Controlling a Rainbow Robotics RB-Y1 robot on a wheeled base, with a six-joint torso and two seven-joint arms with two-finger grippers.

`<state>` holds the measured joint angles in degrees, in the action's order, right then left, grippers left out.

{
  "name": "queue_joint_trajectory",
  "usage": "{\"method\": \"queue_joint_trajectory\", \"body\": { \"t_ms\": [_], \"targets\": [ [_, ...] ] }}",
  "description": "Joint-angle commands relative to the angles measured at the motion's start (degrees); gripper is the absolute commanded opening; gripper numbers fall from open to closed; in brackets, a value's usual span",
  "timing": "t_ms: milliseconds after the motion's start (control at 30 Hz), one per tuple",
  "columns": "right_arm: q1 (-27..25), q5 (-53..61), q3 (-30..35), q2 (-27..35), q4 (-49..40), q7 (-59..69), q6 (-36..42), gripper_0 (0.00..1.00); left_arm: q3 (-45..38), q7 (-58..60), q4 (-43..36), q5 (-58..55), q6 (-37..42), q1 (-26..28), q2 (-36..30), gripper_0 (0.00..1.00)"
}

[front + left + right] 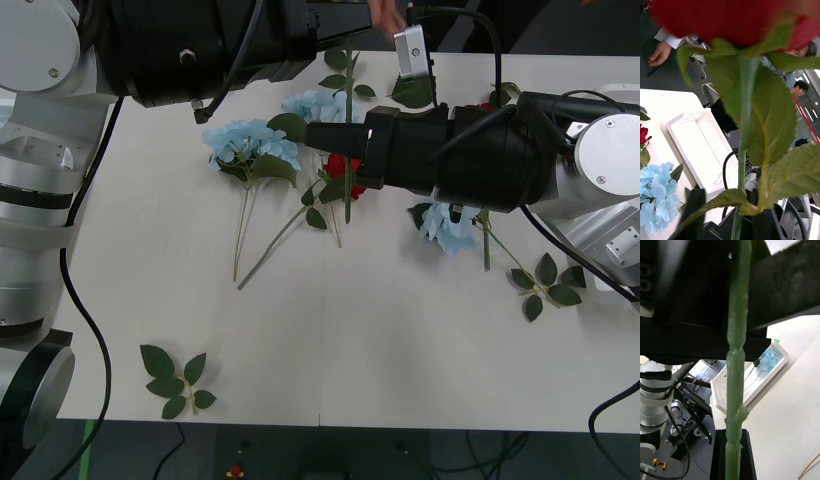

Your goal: Place the red flowers into the right box and the blue flowers into the left box. If a person shows an open palm, hand one flower to the person first, then continue sorting.

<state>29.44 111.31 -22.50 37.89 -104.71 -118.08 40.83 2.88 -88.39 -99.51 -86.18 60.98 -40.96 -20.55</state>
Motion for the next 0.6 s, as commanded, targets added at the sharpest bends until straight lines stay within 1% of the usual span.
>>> {"method": "queue_joint_trajectory", "body": {
  "t_ms": [33, 467, 600],
  "targets": [
    [2.5, 0.9, 0.3, -1.1, -0.7, 0.3, -0.3, 0.00, -0.6, -4.9, -0.7, -0.7, -0.6, 0.4, -1.6, 1.00],
    [2.8, 1.3, 0.6, -0.8, -0.7, 0.2, -0.5, 0.00, -0.6, -4.9, -0.7, -0.7, -0.6, 0.4, -1.6, 1.00],
    [3.0, 1.3, 1.9, -0.4, -0.7, 0.0, -0.5, 0.00, -0.6, -4.9, -0.7, -0.7, -0.6, 0.4, -1.6, 1.00]
  ]
}}
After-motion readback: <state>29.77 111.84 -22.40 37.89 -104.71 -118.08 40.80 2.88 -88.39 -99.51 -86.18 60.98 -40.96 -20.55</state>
